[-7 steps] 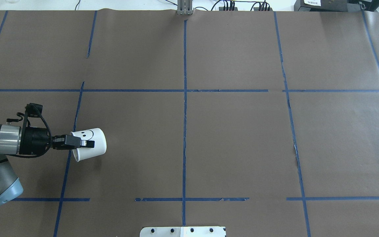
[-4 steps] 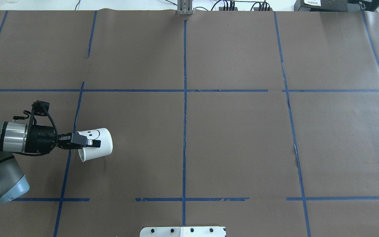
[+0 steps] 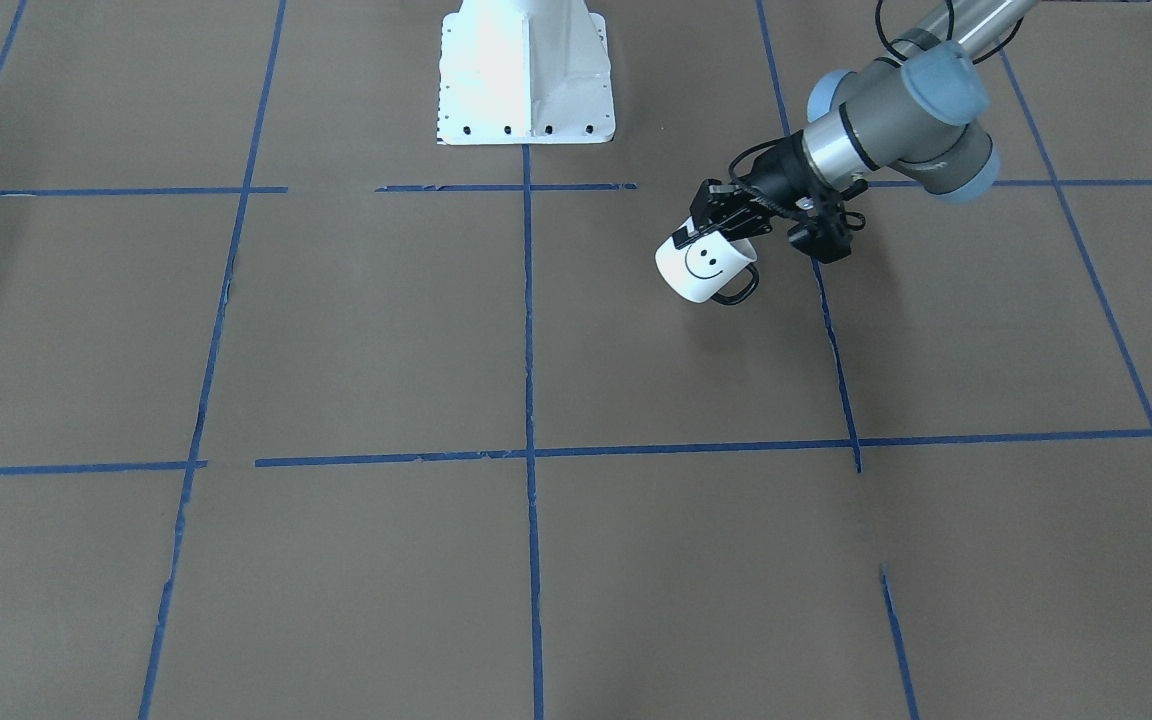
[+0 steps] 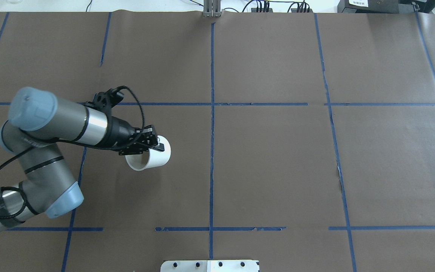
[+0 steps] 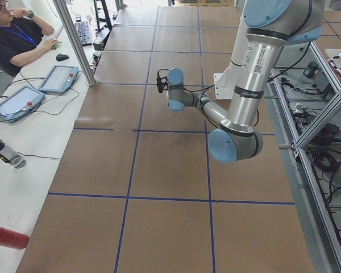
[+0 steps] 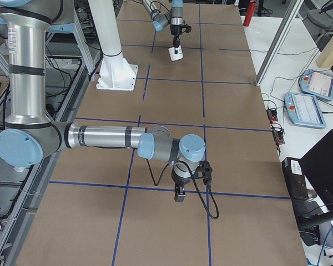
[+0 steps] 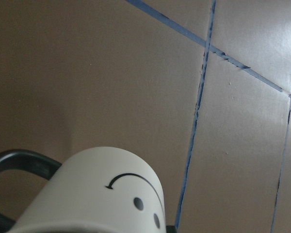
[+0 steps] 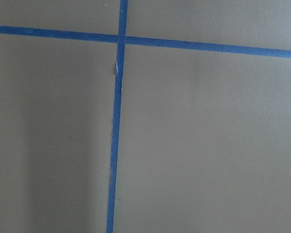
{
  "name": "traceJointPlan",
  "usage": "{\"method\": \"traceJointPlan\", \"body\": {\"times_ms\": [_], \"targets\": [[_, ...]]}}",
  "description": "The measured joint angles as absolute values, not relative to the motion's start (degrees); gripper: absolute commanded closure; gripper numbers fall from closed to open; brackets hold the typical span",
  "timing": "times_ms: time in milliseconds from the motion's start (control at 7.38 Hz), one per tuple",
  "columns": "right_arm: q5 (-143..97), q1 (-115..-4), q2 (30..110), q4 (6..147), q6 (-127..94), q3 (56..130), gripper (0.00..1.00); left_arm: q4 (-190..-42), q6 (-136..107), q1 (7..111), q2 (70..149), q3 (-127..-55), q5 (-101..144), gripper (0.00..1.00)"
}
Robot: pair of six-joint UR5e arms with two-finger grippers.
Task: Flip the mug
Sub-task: 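Carry the mug farther from the robot and rotate it upright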
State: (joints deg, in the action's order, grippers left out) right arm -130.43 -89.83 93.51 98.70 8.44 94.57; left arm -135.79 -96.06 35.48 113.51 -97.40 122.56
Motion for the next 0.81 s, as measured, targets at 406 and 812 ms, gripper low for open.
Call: {"method": "traceJointPlan", "body": {"times_ms": [406, 812], "targets": [[-130.4, -89.8, 93.5, 98.7, 8.4, 94.6, 0.0, -108.8, -95.8, 33.3, 127.3, -94.3, 122.6, 1.0], [-130.4, -89.8, 93.5, 98.7, 8.4, 94.6, 0.0, -98.3, -93.1, 31.5, 140.1, -81.5, 122.7, 1.0]]}}
